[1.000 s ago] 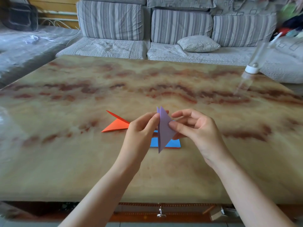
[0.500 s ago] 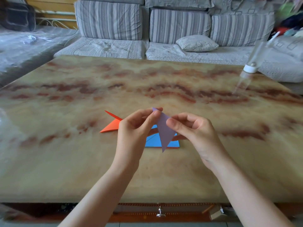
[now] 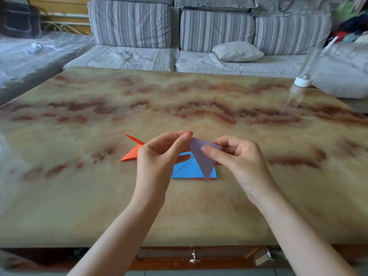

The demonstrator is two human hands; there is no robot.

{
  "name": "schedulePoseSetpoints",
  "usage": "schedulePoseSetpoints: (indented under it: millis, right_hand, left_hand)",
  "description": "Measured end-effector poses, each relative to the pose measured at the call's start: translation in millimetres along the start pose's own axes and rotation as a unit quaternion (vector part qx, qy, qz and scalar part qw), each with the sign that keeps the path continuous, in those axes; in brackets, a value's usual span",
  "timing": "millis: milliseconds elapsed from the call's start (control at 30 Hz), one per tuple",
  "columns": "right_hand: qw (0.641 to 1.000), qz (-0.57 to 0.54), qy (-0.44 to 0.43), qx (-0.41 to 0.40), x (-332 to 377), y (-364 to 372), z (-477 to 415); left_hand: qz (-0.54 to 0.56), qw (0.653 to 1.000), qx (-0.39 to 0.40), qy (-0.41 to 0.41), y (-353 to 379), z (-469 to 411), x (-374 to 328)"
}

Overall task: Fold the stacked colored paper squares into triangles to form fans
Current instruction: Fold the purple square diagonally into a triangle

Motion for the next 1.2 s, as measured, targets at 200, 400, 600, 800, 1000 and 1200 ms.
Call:
schedulePoseSetpoints:
  millis: [200,400,600,800,1000,1200]
  right_hand:
    - [0.994,-0.096,0.032,-0.041,-5.4,-4.4,0.8]
    - [0.999,-0.012,-0.024,-0.037,5.7,-8.2,0.3]
    - [1.0,-0.019,0.005,-0.024,0.3,-6.3,1.6]
    - [0.997,-0.04,0.027,-0.067,-4.4,-13.9,1.0]
    - [0.997,-0.03,0.035,-0.064,-5.8,-15.3,0.0]
    - [0.998,-0.013,0.061,-0.021,-8.7,-8.4,2.5]
  left_hand:
    - [0.026,1.0,-0.008,-0.015,1.4,3.7,4.2]
    - [-0.055,0.998,0.04,-0.013,7.0,-0.2,1.1]
    - [-0.099,0.994,0.036,0.026,6.5,0.8,-0.2]
    - [-0.109,0.992,0.006,0.065,4.3,2.4,-2.4]
    - [-0.126,0.988,0.0,0.088,4.7,4.8,-2.5]
    - [-0.123,0.987,-0.015,0.104,2.4,6.3,-3.3]
Point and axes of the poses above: each hand's wrist, its own z-axis away from the middle knuckle, its own y-axis out of the palm, x = y × z, the point moved 8 cm from there along -z, towards the middle knuckle, and after that the axes turned 12 degrees about z, right-handed, at the moved point
